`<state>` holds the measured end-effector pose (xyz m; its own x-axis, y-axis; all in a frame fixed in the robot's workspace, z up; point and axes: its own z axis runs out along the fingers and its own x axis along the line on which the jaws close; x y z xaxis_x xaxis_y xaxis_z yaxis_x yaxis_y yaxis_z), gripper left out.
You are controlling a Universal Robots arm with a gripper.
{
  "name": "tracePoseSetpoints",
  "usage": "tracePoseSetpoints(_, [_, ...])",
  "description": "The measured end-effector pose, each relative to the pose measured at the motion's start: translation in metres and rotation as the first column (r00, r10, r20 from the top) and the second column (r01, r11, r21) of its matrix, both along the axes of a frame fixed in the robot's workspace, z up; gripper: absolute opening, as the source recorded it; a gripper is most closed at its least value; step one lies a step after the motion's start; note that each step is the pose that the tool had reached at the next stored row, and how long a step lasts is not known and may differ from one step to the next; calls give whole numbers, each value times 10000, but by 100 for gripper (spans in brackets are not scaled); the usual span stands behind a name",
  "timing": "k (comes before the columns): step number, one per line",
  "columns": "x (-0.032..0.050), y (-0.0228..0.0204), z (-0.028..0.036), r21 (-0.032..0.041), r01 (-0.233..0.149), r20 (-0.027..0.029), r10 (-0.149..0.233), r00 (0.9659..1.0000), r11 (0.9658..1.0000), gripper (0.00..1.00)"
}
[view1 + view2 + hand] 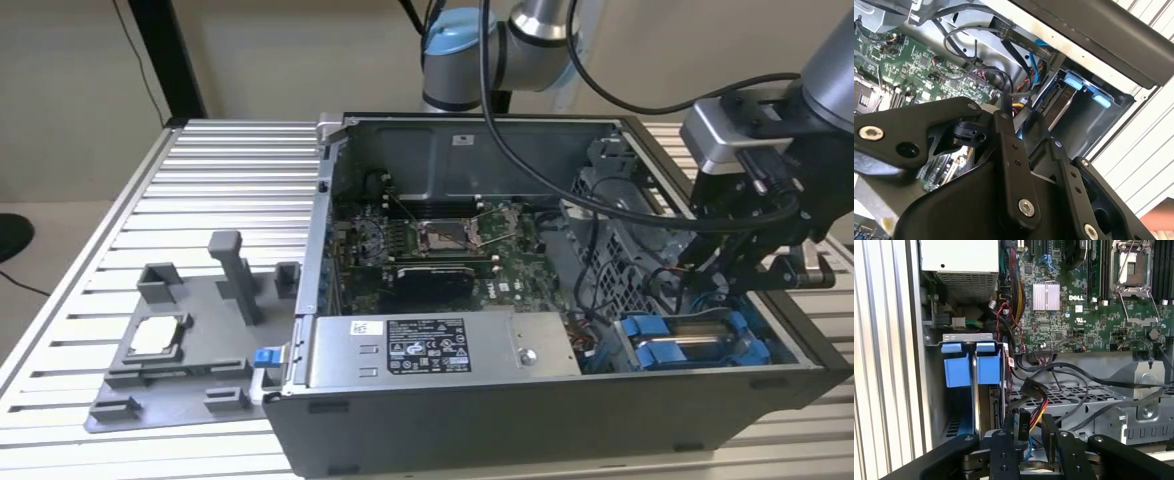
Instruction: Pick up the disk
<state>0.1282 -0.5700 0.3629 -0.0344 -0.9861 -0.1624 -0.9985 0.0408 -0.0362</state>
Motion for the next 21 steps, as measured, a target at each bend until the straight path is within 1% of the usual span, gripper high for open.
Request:
tracePoseSetpoints(6, [-21, -1, 3, 0, 1, 9, -1, 10000, 10000, 100])
tracePoseSetpoints(18, [-26, 0, 4, -1, 1, 11, -1, 10000, 10000, 100])
tracePoseSetpoints(19, [-27, -1, 3, -1, 1, 11, -1, 10000, 10000, 0])
tracePoseSetpoints(20, [-26, -1, 4, -1, 0, 11, 0, 10000, 10000, 0])
tracePoseSetpoints(21, [-22, -3, 5, -3, 1, -14, -1, 10000, 10000, 0])
